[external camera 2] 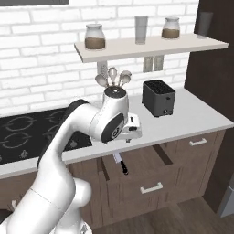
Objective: Pick up the knife from the drawer and place it on the cutting board. Then place the meat from the plate to the cutting board.
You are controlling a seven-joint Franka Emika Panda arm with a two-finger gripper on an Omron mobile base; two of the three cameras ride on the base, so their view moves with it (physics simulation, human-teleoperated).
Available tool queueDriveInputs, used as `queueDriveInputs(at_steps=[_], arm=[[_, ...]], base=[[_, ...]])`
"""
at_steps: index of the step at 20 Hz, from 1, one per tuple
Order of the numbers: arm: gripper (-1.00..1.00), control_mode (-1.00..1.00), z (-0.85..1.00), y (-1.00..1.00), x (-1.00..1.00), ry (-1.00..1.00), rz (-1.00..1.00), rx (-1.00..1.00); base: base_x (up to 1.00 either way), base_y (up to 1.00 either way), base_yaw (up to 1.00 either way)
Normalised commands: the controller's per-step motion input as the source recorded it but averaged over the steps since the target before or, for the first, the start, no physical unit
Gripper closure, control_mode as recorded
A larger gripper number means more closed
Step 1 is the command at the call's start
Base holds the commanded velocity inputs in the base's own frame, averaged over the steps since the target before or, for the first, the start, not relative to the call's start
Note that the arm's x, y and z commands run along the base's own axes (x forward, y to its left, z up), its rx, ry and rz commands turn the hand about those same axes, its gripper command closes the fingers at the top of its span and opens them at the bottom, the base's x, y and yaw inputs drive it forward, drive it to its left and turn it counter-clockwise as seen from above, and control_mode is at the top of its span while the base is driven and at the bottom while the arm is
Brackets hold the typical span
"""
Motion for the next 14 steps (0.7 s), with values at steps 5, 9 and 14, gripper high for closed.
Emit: queueDriveInputs(at_steps=[5,9,14], arm=[[-1.0,-1.0,-0.45,-0.47,0.82,0.04,0.24,-0.04],[-1.0,-1.0,-0.67,-0.35,0.94,0.04,0.09,0.0],[-1.0,-1.0,-0.78,-0.1,0.75,0.09,0.04,0.01]], base=[[0.0,0.0,0.0],[0.0,0.0,0.0],[0.0,0.0,0.0]])
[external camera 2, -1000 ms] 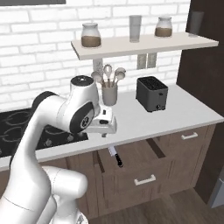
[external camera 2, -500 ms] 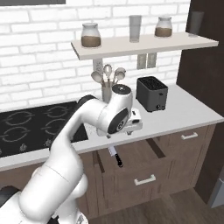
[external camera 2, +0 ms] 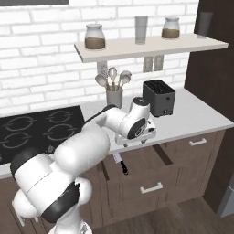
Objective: Pick up the knife from the drawer and place it on the cutting board. Then place the meat from the plate to the cutting board.
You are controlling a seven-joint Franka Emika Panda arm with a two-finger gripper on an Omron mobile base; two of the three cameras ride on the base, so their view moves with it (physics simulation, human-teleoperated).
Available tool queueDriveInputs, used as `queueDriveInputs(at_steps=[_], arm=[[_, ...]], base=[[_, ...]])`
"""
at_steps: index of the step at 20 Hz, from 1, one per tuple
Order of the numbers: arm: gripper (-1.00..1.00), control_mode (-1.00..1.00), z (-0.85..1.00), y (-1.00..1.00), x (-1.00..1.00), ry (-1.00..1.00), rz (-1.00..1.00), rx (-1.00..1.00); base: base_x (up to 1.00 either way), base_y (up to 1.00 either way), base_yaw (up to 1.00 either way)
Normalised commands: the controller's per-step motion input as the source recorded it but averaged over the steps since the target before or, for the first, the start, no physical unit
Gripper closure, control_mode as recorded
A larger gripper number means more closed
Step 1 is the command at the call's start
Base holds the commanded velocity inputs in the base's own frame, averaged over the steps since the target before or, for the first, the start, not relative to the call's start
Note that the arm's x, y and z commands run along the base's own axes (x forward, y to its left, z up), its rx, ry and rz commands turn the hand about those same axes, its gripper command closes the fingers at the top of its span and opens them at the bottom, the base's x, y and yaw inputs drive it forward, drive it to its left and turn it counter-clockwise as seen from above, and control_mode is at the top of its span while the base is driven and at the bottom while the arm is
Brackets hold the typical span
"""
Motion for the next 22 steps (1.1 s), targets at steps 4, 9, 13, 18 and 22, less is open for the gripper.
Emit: queueDriveInputs(at_steps=[4,9,13,18,22], arm=[[-1.0,-1.0,-0.73,0.0,0.2,0.12,-0.01,0.0],[-1.0,-1.0,-0.74,0.0,0.0,0.05,-0.07,0.02],[-1.0,-1.0,-0.69,0.0,0.23,0.06,-0.07,0.08],[-1.0,-1.0,-0.5,0.0,0.36,0.02,-0.03,0.01],[-1.0,-1.0,-0.4,0.0,0.34,0.0,-0.01,-0.01]], base=[[0.0,0.0,0.0],[0.0,0.0,0.0],[0.0,0.0,0.0],[0.0,0.0,0.0],[0.0,0.0,0.0]])
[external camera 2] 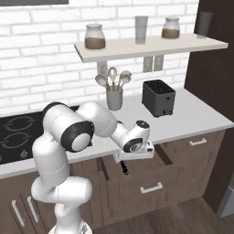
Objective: Pick up the knife from the drawer and place it on the cutting board. Then place the meat from the plate to the cutting board.
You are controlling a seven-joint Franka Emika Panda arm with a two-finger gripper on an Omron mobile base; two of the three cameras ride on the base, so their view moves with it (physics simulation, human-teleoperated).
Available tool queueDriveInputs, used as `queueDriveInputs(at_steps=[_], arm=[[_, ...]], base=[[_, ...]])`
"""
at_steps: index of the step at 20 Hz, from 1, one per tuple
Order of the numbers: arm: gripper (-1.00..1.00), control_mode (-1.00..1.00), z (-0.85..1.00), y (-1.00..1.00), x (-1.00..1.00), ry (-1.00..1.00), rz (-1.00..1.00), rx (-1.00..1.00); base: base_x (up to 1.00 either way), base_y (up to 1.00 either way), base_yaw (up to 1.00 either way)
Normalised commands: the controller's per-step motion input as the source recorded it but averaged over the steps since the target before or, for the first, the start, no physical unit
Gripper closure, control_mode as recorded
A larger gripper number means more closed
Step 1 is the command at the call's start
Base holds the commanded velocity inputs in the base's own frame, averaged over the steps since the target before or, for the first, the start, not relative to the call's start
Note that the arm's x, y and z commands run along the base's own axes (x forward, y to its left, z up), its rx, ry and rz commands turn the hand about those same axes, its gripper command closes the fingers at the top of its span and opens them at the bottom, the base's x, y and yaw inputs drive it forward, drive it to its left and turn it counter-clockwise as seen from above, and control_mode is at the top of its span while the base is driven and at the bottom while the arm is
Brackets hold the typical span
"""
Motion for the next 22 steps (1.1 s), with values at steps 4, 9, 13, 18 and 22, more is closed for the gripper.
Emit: queueDriveInputs(at_steps=[4,9,13,18,22], arm=[[-1.0,-1.0,-0.39,-0.03,0.24,0.0,0.0,0.0],[-1.0,-1.0,-0.41,-0.11,0.15,0.0,0.0,0.0],[-1.0,-1.0,-0.34,-0.09,0.0,0.0,0.0,0.0],[-1.0,-1.0,-0.17,-0.08,0.0,0.0,0.0,0.0],[-1.0,-1.0,-0.04,-0.01,-0.17,0.0,0.0,0.0]], base=[[0.0,0.0,0.0],[0.0,0.0,0.0],[0.0,0.0,0.0],[0.0,0.0,0.0],[0.0,0.0,0.0]])
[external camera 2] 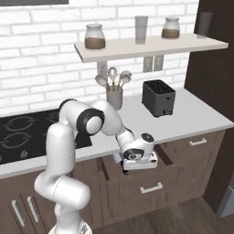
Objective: Pick up the knife from the drawer and place it on the cutting board. Then place the meat from the plate to the cutting board.
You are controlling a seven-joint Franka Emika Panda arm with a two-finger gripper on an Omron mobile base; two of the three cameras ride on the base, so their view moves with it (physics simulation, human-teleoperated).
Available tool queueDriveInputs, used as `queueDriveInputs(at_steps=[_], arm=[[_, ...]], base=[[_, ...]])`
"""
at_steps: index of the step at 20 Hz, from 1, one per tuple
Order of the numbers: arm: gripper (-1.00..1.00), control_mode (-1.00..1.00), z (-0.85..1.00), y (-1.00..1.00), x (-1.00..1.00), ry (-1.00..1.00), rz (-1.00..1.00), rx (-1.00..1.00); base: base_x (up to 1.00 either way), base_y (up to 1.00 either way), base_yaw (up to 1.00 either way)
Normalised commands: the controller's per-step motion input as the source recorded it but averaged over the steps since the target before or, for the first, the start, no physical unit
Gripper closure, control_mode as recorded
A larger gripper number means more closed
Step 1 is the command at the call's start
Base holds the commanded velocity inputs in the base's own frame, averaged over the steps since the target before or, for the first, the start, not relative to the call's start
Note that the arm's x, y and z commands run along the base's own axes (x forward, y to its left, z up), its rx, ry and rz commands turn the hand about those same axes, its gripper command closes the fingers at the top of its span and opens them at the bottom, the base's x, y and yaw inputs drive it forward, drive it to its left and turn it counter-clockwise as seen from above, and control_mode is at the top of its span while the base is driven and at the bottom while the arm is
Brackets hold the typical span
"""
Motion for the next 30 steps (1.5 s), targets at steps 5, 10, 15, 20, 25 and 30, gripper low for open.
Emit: queueDriveInputs(at_steps=[5,10,15,20,25,30], arm=[[-1.0,-1.0,-0.09,-0.09,-0.51,0.0,0.0,0.0],[-1.0,-1.0,-0.01,-0.11,-0.67,0.0,0.0,0.0],[-1.0,-1.0,0.0,-0.1,-0.76,0.0,0.0,0.0],[-1.0,-1.0,0.01,-0.1,-0.7,-0.02,0.0,0.0],[-1.0,-1.0,0.58,-0.03,-0.11,-0.02,0.0,-0.01],[-1.0,-1.0,0.96,0.0,0.24,0.01,0.02,0.01]], base=[[0.0,0.0,0.0],[0.0,0.0,0.0],[0.0,0.0,0.0],[0.0,0.0,0.0],[0.0,0.0,0.0],[0.0,0.0,0.0]])
